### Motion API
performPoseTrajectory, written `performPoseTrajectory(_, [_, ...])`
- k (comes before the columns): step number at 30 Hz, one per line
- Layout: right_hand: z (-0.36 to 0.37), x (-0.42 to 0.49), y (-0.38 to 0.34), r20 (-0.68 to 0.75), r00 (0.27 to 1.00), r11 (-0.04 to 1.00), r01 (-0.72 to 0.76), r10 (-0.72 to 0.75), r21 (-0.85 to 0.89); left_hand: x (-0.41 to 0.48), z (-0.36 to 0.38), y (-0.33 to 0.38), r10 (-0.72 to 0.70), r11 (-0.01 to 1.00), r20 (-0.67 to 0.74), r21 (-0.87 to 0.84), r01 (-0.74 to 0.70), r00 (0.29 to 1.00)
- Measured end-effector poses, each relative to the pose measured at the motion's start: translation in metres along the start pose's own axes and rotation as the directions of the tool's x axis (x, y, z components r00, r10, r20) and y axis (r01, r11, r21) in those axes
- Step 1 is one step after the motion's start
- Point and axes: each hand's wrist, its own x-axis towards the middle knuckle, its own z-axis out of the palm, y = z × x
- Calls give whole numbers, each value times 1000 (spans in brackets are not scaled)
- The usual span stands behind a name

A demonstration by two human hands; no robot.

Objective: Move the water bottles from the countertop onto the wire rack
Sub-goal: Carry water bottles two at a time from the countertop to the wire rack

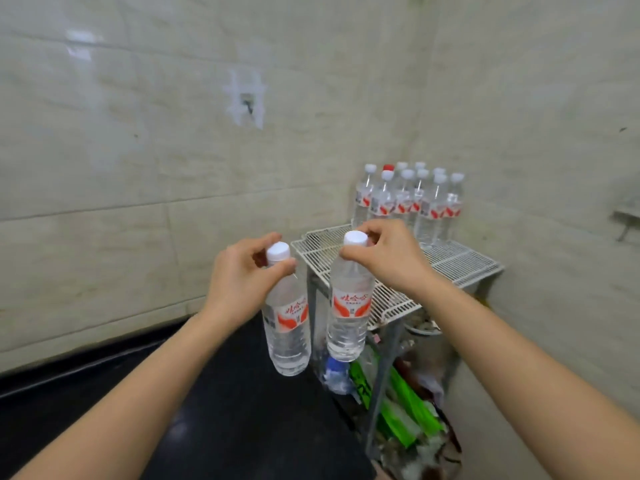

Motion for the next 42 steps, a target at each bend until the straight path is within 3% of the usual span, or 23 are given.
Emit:
performPoseTrajectory(4, [-48,41,30,-75,997,1000,8,-8,4,48,54,28,22,987,22,-161,-18,1000])
performPoseTrajectory(12, [-117,120,99,-72,997,1000,-11,9,-22,126,149,80,163,968,111,-210,-137,980])
performPoseTrajectory(15, [-132,145,126,-89,996,999,-16,13,-36,148,185,87,150,971,152,-210,-116,977])
performPoseTrajectory(29, [-157,273,231,179,982,986,89,-62,-143,224,306,81,5,1000,65,-25,-3,998])
performPoseTrajectory(35, [-157,309,245,270,955,969,175,-125,-173,250,330,71,-32,994,9,102,31,999])
performPoseTrajectory(42, [-147,339,262,339,934,968,178,-111,-175,265,348,73,-49,985,-45,163,56,998])
